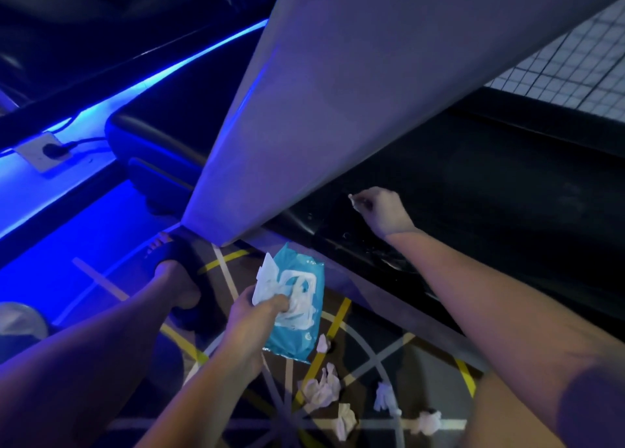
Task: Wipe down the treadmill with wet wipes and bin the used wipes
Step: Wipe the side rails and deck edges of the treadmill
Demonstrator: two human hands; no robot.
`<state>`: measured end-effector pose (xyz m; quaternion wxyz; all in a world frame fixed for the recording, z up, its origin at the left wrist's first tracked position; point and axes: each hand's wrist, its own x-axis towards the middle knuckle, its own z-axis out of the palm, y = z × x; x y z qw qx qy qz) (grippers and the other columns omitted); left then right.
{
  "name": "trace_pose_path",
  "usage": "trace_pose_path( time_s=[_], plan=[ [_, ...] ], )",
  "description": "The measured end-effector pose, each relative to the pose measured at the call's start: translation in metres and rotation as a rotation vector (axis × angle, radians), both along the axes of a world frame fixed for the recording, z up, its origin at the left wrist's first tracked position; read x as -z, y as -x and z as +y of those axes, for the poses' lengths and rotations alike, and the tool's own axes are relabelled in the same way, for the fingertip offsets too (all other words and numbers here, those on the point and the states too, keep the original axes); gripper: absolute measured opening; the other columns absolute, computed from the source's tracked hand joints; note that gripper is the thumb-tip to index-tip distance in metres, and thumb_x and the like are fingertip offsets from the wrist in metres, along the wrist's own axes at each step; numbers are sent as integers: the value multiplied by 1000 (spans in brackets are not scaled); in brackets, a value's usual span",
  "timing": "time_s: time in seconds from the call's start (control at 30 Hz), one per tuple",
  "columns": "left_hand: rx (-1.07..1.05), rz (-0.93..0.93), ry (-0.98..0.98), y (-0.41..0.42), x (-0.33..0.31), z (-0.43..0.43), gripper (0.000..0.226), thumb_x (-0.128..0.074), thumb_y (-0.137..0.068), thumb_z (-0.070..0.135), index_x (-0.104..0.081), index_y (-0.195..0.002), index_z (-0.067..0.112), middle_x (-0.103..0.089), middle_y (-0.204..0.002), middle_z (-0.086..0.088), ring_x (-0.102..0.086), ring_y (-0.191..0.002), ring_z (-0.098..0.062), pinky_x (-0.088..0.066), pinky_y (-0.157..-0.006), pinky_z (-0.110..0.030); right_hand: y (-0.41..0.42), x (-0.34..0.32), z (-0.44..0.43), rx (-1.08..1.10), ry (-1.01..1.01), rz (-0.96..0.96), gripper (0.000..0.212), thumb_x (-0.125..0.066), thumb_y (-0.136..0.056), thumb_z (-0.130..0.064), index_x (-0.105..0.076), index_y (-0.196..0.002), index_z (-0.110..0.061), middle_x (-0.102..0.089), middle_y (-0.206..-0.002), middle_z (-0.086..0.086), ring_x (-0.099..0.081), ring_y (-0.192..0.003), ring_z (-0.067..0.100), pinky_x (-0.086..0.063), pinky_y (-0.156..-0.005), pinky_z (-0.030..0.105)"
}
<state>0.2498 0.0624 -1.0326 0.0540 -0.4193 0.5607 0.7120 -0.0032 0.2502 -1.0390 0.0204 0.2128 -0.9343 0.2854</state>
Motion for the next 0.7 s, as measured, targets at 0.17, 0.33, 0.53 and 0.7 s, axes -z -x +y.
trace_pose_path(
  time_s=[0.17,0.33,0.53,0.7],
  plan=[
    [-11,-2,6,1,3,-7,44,-72,-93,9,-61,-135,18,-78,-113,-9,-81,-86,-27,-65,-70,-40,14,12,-14,-67,-223,1,34,-50,-94,4,-74,-108,-15,-71,-108,10,-64,-103,34,-53,-89,43],
    [2,10,12,6,-3,-5,46,-72,-93,5,-60,-136,16,-79,-112,-8,-81,-83,-25,-62,-60,-33,26,5,-25,15,-208,-146,45,-44,-93,7,-70,-125,-10,-68,-124,13,-64,-114,31,-51,-98,32],
    [45,9,16,11,-8,1,42,-72,-92,6,-62,-132,15,-80,-109,-7,-80,-83,-23,-61,-59,-31,32,-3,-6,125,-303,-228,25,-50,-95,-8,-72,-108,-7,-69,-110,19,-66,-102,36,-53,-84,36],
    [51,9,24,11,-9,4,43,-72,-92,7,-61,-133,17,-80,-109,-7,-81,-85,-25,-62,-62,-33,37,-9,12,283,-169,-175,18,-53,-98,-23,-70,-100,-23,-70,-105,13,-54,-111,36,-48,-96,39]
  ],
)
